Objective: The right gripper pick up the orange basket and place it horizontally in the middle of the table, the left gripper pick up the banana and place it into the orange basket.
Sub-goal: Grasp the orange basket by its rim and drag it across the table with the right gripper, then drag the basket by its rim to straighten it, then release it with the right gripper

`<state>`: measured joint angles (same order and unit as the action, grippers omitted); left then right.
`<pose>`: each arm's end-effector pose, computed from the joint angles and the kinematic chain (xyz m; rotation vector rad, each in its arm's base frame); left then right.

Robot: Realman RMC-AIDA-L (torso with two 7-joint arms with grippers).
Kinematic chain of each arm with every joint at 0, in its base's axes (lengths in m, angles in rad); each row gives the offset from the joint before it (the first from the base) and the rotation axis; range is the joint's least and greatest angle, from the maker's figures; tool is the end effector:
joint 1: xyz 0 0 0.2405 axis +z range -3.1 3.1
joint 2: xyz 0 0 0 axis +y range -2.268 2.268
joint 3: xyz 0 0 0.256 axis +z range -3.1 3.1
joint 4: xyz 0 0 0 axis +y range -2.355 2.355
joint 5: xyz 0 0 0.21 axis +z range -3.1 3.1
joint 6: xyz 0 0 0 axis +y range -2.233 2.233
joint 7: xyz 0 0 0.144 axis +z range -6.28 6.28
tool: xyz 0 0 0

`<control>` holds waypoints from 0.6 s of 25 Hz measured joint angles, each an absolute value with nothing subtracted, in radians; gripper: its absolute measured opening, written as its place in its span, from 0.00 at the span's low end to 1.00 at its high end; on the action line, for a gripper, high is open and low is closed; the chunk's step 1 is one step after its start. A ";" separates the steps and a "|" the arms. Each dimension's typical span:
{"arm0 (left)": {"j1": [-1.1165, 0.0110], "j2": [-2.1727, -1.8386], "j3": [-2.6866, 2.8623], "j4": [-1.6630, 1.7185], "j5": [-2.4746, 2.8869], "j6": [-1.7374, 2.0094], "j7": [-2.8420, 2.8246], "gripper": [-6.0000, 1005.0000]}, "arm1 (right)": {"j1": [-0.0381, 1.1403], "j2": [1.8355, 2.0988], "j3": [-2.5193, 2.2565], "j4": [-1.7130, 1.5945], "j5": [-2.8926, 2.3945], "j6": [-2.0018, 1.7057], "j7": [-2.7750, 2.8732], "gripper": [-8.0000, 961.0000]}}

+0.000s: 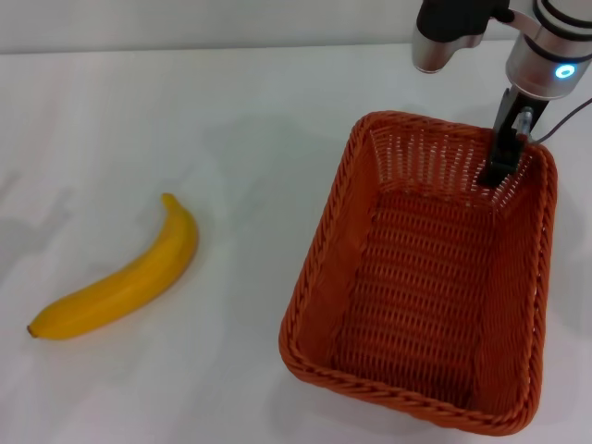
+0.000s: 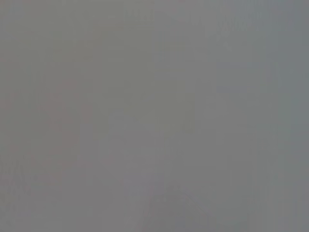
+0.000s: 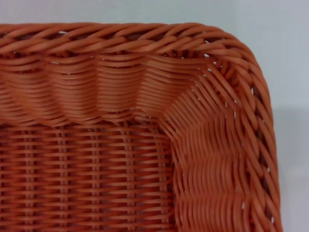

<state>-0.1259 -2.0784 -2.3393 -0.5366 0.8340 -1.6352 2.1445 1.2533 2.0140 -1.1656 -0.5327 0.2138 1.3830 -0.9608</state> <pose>-0.3280 0.2506 0.1021 -1.6060 -0.4428 -1.3069 0.1336 0.4481 -0.0114 -2.6404 0.3658 -1.0108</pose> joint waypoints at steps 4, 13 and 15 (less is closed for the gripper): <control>-0.126 -2.079 -2.339 -0.529 0.834 -1.635 2.148 0.88 | 1.255 2.015 -1.166 -0.537 0.213 1.391 -0.950 0.45; -0.122 -2.076 -2.343 -0.526 0.835 -1.636 2.154 0.88 | 1.229 2.003 -1.155 -0.656 0.196 1.486 -0.816 0.31; -0.120 -2.075 -2.347 -0.526 0.834 -1.635 2.154 0.88 | 1.210 1.996 -1.136 -0.715 0.195 1.522 -0.781 0.30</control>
<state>-0.1201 -2.0749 -2.3470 -0.5260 0.8345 -1.6355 2.1537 1.2100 1.9963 -1.1355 -0.7145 0.1947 1.5222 -0.7807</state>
